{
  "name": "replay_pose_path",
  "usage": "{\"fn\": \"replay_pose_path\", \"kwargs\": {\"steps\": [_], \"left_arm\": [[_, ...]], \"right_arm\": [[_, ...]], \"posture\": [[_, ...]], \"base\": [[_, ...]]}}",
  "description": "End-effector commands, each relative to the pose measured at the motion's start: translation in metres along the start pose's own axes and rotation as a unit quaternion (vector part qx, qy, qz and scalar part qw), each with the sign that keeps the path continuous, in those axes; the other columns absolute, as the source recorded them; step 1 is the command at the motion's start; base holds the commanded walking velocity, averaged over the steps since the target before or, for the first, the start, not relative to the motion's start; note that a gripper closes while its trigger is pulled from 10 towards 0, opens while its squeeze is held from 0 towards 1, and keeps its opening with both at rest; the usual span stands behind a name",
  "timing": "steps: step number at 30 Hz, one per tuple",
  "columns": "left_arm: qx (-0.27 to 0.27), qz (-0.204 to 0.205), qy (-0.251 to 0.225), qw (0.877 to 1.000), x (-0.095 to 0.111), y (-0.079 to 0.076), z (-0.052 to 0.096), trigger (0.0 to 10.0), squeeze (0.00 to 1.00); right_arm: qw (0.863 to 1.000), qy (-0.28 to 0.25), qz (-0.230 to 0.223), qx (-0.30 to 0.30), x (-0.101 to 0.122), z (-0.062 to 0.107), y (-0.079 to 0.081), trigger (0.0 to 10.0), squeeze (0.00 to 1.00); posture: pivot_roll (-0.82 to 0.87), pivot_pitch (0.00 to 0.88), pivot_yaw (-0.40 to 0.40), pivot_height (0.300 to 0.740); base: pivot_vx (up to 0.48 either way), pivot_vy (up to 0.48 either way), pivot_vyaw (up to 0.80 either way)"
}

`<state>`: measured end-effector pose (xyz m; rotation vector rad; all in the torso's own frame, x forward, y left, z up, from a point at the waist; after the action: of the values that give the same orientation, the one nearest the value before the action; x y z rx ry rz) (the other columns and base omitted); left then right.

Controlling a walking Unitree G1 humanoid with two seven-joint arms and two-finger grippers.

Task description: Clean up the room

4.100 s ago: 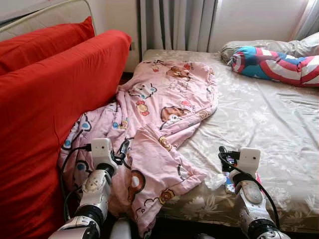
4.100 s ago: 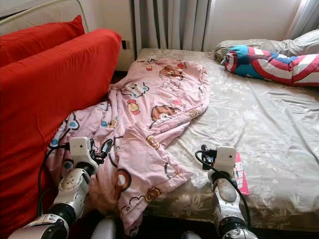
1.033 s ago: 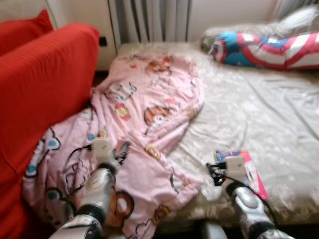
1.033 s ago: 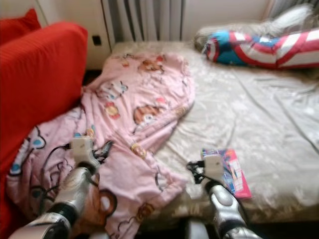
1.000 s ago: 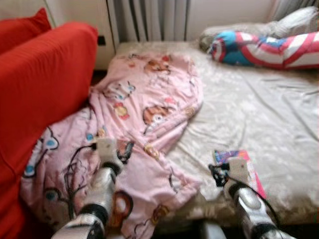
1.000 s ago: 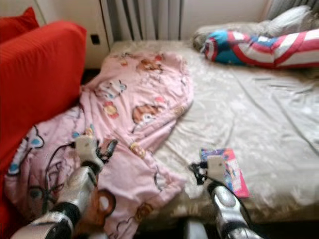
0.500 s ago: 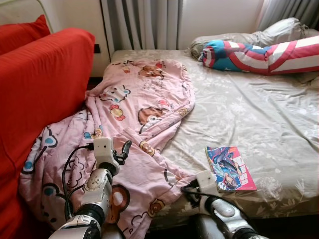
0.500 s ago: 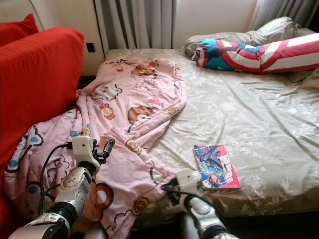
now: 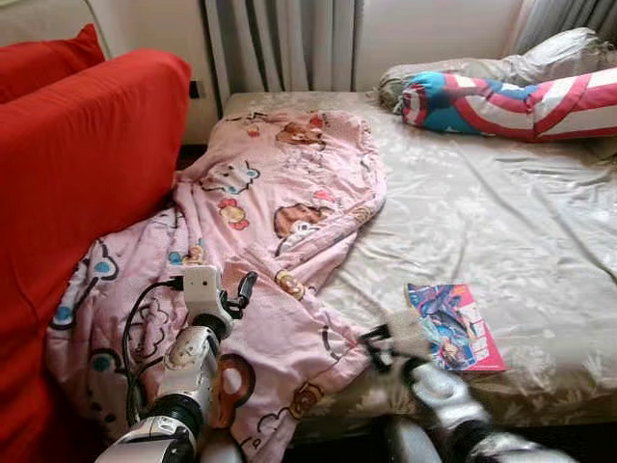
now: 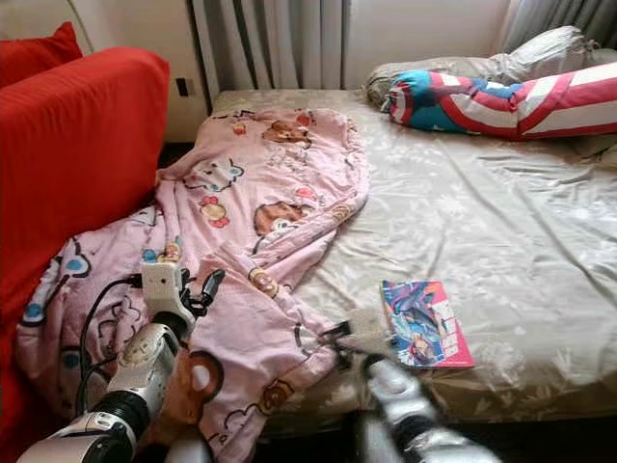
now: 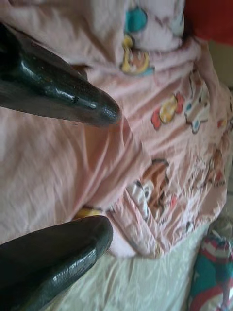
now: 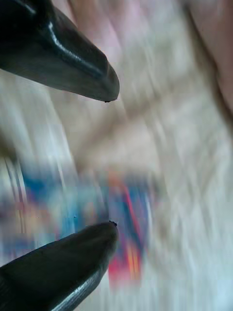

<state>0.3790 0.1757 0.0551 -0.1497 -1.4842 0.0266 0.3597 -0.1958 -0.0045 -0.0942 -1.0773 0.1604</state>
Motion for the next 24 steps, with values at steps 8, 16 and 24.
{"fn": "replay_pose_path", "kwargs": {"steps": [8,16,24], "left_arm": [[-0.006,0.002,0.002,1.0,-0.001,-0.003,0.0,10.0,0.0],[-0.01,-0.007,-0.003,1.0,0.001,-0.002,0.0,10.0,0.0],[-0.019,-0.027,-0.022,0.999,0.009,-0.004,0.0,10.0,0.0]], "right_arm": [[0.998,0.009,-0.067,-0.006,-0.006,0.0,0.008,10.0,0.0],[0.995,-0.003,-0.103,0.016,0.004,-0.003,0.021,10.0,0.0],[0.99,-0.011,-0.141,0.027,0.0,-0.001,0.027,10.0,0.0]], "posture": [[0.01,0.0,-0.019,0.586],[0.01,0.0,-0.01,0.586],[0.01,0.0,-0.014,0.586]], "base": [[0.0,0.0,0.0],[0.0,0.0,0.0],[0.0,0.0,0.0]]}}
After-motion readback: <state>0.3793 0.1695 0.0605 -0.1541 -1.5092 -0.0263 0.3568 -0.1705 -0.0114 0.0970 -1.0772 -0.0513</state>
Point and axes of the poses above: a point about 5 cm out from each wrist's last joint towards the gripper, its own z axis pointing back from the gripper into the wrist, its own x axis along the axis of the wrist's last joint, y = z × x, the point moved 5 cm from there along -z, pointing out of the wrist towards the gripper
